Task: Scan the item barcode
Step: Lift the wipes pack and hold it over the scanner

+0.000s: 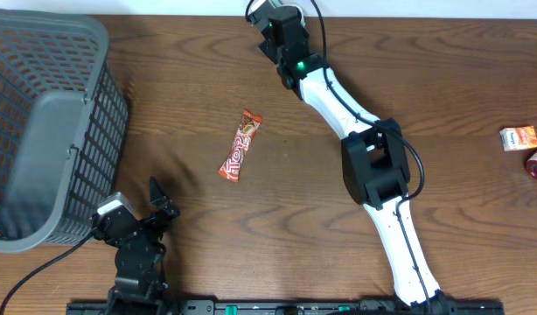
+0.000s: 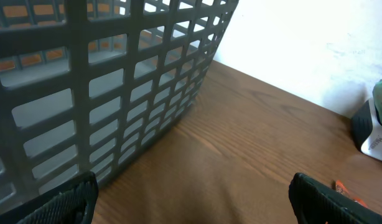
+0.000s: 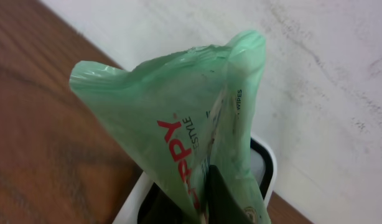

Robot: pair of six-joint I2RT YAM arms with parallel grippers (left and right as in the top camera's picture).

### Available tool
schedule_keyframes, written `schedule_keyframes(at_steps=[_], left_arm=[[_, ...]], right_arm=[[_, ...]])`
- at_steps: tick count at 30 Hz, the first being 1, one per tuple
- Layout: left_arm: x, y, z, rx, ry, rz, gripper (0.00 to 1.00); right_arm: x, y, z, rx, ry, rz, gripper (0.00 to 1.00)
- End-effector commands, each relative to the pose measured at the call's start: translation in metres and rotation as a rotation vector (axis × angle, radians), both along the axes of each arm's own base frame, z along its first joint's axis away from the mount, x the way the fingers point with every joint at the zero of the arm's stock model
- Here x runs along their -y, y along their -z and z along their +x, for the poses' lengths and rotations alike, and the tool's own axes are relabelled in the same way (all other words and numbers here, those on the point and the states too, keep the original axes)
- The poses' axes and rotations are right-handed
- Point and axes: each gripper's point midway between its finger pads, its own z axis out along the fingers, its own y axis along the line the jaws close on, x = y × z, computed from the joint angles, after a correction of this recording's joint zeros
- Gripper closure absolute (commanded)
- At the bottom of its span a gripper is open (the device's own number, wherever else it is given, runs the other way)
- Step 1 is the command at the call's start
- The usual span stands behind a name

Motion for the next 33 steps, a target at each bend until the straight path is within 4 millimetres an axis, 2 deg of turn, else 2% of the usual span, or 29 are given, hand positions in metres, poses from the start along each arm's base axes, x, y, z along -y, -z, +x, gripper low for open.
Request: schedule_keyframes(at_steps=[1,4,6,13,17,25,33], left_arm=[[-0.002,0.012,0.0,-0.027,-0.01,0.005,0.02],[-0.002,0.012,0.0,-0.027,-0.01,0.005,0.02],[-0.002,0.012,0.0,-0.027,-0.01,0.005,0.02],[-0.002,0.012,0.0,-0.027,-0.01,0.005,0.02],[-0.002,0.012,0.0,-0.027,-0.01,0.005,0.02],[-0.002,0.012,0.0,-0.027,-0.01,0.005,0.02],[-0.002,0.012,0.0,-0.027,-0.01,0.005,0.02]], right_arm=[[-0.003,0.012,-0.007,-0.042,-0.012,-0.046,0.99],[-0.01,0.011,-0.015,-0.063,-0.023,-0.049,0.99],[-0.015,0.003,-0.018,-0.057,-0.031,-0.047,0.99],[-0.033,-0.046,-0.028,0.006,-0.062,-0.034,0.99],[-0.032,-0.06,-0.025,0.047,-0.069,-0.036,0.99],[-0.018,-0.041,-0.011,0.042,-0.065,-0.033,0.99],[-0.008,0.011,-0.007,-0.026,-0.051,-0.065,0.99]])
